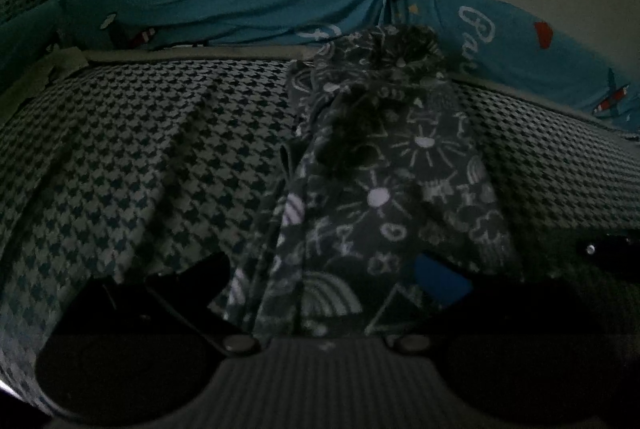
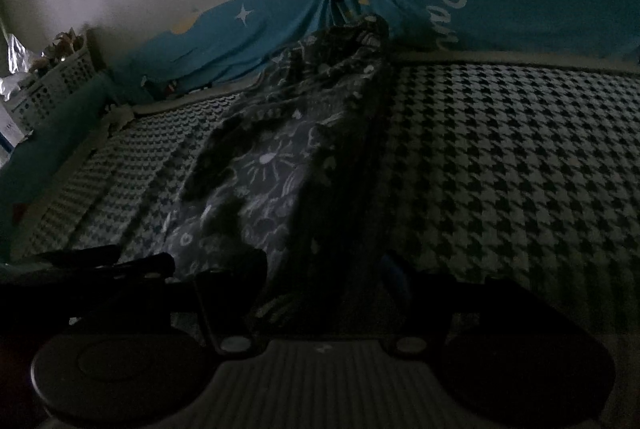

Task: Fold clothes

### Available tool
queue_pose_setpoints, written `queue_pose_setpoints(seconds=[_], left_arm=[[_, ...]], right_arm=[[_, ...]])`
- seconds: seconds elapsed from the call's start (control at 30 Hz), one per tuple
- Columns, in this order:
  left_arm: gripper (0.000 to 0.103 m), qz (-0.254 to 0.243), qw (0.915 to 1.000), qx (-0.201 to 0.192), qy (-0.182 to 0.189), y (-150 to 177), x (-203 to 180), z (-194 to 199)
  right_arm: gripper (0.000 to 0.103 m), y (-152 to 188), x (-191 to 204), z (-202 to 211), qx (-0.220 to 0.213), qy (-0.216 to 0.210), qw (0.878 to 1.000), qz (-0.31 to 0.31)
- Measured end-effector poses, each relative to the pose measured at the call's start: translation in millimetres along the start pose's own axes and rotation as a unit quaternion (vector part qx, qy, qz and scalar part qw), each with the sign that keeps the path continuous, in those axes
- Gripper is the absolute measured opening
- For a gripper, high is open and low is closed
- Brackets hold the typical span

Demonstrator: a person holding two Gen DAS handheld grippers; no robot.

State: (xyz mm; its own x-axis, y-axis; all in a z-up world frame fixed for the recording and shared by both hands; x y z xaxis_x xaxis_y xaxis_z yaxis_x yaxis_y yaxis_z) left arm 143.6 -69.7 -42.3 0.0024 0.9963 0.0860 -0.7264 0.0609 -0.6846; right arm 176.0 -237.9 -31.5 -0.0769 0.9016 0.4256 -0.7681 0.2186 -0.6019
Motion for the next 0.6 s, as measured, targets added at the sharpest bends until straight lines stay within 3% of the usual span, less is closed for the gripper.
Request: queue_pose_setpoints(seconds=[0.6], left_arm=[[0.103, -0.024, 0.9994, 0.017, -0.016, -27.6, 2.0, -34.7]], right_arm=[[0.064, -50.3, -9.7, -43.7, -0.001, -0.009, 1.0, -0.021]])
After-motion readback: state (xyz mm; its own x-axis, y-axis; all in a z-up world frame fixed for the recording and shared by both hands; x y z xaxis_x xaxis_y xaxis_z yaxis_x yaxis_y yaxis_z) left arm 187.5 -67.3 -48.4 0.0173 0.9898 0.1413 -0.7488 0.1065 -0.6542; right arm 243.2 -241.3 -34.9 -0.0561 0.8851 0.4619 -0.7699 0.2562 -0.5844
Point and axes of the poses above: each gripper's, at about its wrist camera, not at the fingertips, and z roughly against the way its jaws point, x to its left, y to its underside, the point moved 9 cm from there along -z, roughly the way its jaws point, and after that the axes turned 14 degrees about -z, right-handed, at the moved point
